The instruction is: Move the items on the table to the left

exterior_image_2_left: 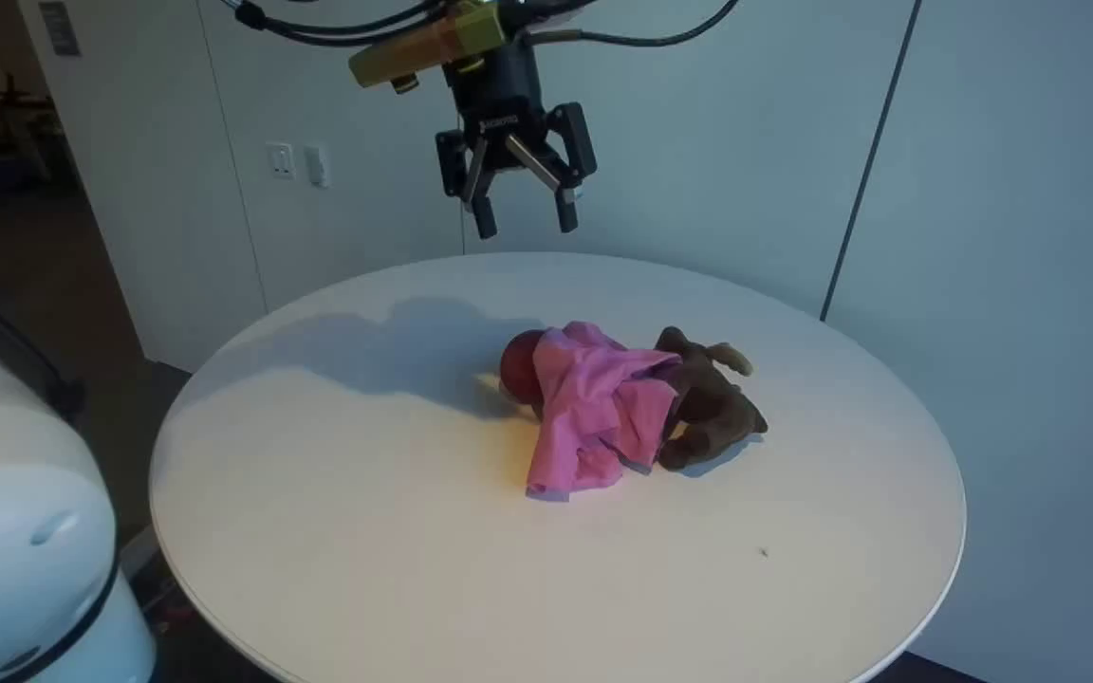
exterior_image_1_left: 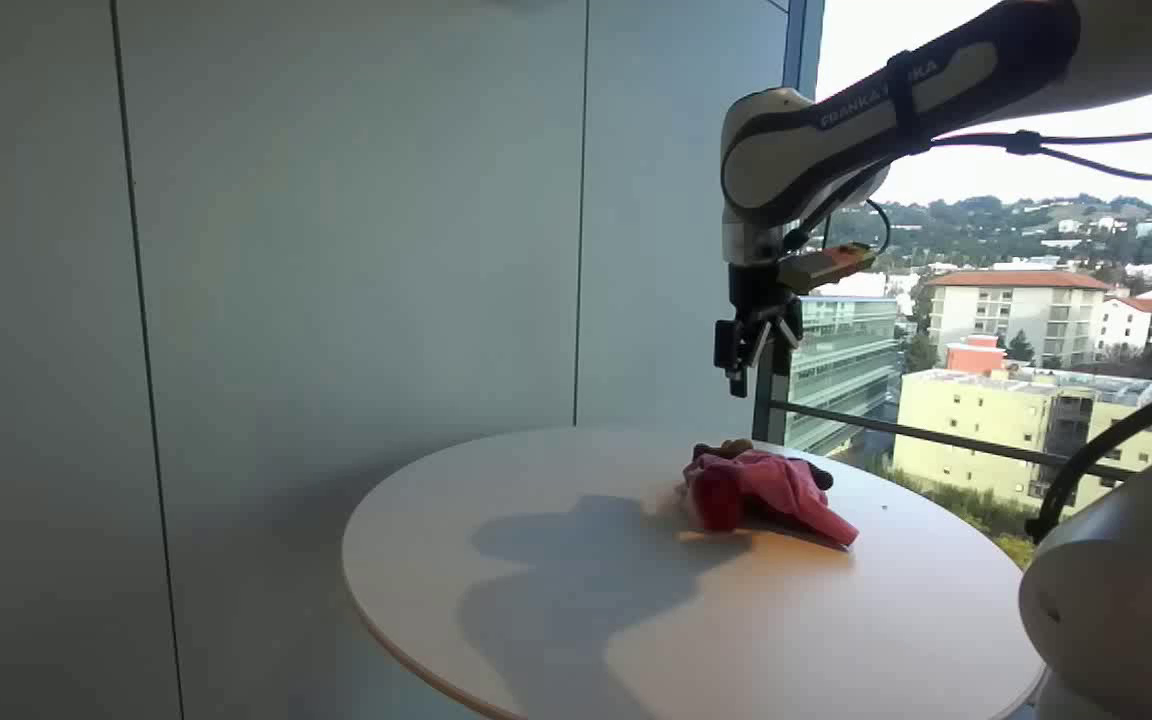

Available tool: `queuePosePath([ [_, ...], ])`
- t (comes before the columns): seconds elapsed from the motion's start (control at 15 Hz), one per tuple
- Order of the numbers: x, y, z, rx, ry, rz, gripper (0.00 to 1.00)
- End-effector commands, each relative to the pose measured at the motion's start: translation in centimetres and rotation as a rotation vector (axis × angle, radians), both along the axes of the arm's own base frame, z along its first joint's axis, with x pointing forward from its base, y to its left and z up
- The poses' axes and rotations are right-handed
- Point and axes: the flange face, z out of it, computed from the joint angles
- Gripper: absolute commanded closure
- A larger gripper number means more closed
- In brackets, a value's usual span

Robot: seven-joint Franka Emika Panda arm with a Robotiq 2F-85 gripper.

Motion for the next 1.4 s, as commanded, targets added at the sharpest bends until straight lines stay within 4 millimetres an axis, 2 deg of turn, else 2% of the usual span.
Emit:
queuePosePath([
  [0.0,0.0,0.0,0.3,-0.001,-0.004,0.0,0.0],
  [0.2,0.0,0.0,1.1,-0.004,-0.02,-0.001,0.0],
  [0.6,0.0,0.0,1.1,-0.004,-0.02,-0.001,0.0],
  [0.73,1.6,-0.2,0.9,0.008,-0.035,-0.011,0.0],
  [0.8,2.5,-0.3,0.1,0.015,-0.029,-0.012,0.0],
  [0.87,3.9,-0.3,-1.9,0.031,0.016,-0.019,0.0],
  [0.93,4.6,-0.2,-3.0,0.041,0.028,-0.025,0.0],
  [1.07,6.3,-0.3,-6.7,0.036,0.086,-0.038,0.0],
  [1.33,7.7,-1.6,-13.5,-0.026,0.239,-0.102,0.0],
])
